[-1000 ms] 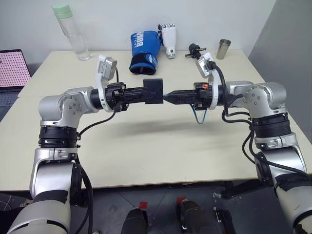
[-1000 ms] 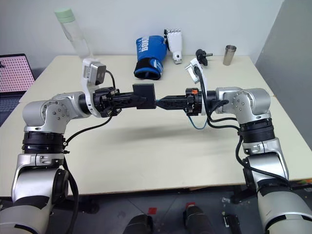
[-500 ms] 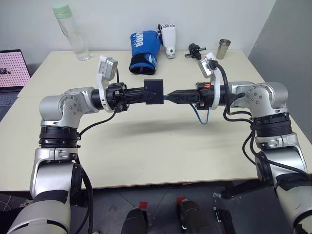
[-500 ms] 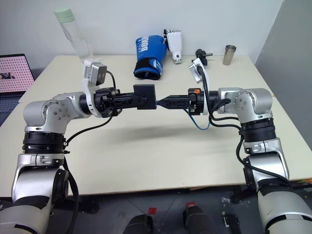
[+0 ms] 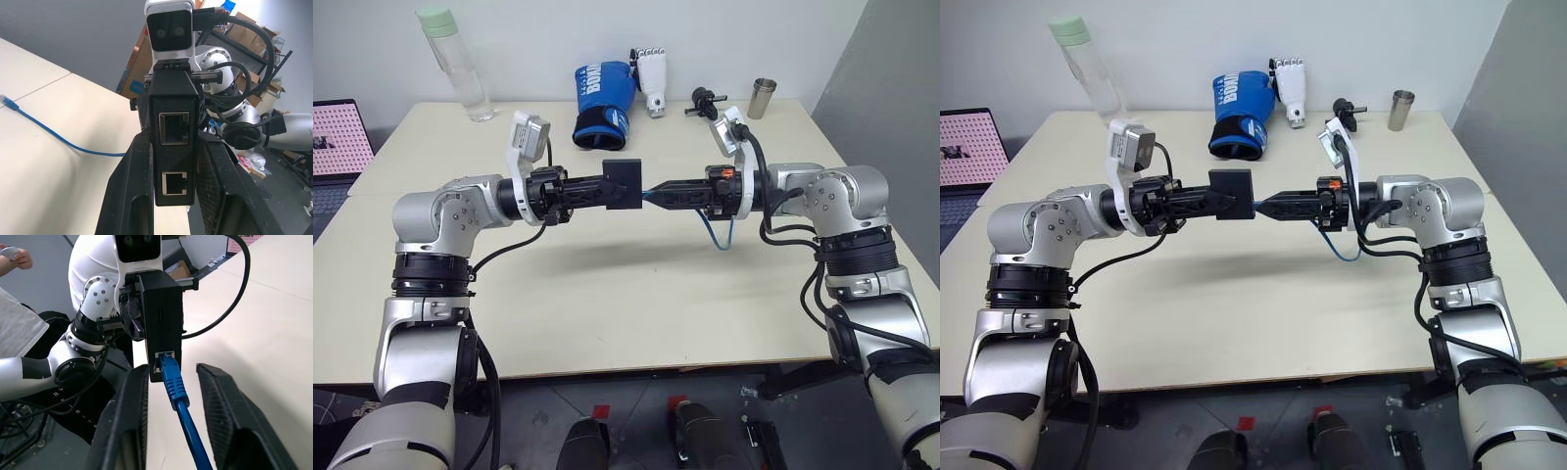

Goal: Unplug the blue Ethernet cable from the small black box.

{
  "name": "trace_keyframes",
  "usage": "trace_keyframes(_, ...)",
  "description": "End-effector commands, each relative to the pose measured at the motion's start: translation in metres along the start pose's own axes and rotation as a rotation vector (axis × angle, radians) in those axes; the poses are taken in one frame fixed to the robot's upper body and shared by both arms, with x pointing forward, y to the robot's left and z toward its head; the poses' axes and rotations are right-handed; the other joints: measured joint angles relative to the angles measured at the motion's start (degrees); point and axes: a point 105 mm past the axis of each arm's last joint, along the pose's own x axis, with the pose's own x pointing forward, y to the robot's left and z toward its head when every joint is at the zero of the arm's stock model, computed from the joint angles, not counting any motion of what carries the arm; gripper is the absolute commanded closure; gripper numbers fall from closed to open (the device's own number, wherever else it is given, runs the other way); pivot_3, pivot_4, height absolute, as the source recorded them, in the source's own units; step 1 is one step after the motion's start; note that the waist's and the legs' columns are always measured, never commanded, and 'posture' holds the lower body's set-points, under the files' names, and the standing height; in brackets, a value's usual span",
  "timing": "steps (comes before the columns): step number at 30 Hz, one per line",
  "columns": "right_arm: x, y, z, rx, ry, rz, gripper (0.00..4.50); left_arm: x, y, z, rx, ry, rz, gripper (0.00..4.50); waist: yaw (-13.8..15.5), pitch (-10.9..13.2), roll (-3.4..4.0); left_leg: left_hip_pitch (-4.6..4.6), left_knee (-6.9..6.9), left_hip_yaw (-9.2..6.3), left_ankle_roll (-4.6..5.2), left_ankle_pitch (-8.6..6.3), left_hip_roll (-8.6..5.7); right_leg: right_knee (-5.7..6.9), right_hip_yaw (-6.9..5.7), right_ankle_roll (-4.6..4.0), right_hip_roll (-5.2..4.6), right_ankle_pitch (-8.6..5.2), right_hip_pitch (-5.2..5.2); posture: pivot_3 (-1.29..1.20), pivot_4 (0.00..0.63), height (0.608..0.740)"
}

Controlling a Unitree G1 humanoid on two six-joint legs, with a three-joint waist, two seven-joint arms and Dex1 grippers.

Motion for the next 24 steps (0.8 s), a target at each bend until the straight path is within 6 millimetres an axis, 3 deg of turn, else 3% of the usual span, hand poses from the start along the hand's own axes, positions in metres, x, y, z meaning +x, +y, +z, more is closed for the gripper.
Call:
trace_keyframes(1,-0.002,0.004,0.008,-0.057,-0.001,0.007,3.97,0.002,-0.007,0.011,0.056,-0.013,-0.020,3.72,0.00,0.00,0.00,0.00,0.00,0.00,0.00,0.00,0.00,0.00,0.00,0.00,0.00,0.00,0.00,0.00,0.150,0.740)
trace_keyframes(4,-0.001,0.004,0.006,-0.067,0.011,0.010,4.44,0.002,-0.007,0.011,0.056,-0.014,-0.019,3.72,0.00,0.00,0.00,0.00,0.00,0.00,0.00,0.00,0.00,-0.01,0.00,0.00,0.00,0.00,0.00,0.00,0.150,0.740)
trace_keyframes(16,-0.003,0.008,0.005,-0.091,0.031,0.028,4.44,0.000,-0.007,0.012,0.058,-0.014,-0.013,3.72,-0.01,0.00,0.00,0.00,-0.01,0.01,0.00,0.00,0.00,-0.02,0.00,0.00,0.00,0.00,0.00,0.00,0.150,0.740)
trace_keyframes(24,-0.031,0.004,-0.005,-0.052,0.052,-0.026,4.44,-0.011,-0.007,0.012,0.062,0.008,0.016,3.72,0.02,0.00,0.01,-0.02,-0.04,0.00,0.00,0.00,0.00,-0.11,-0.01,0.00,0.00,0.00,0.01,0.00,0.150,0.740)
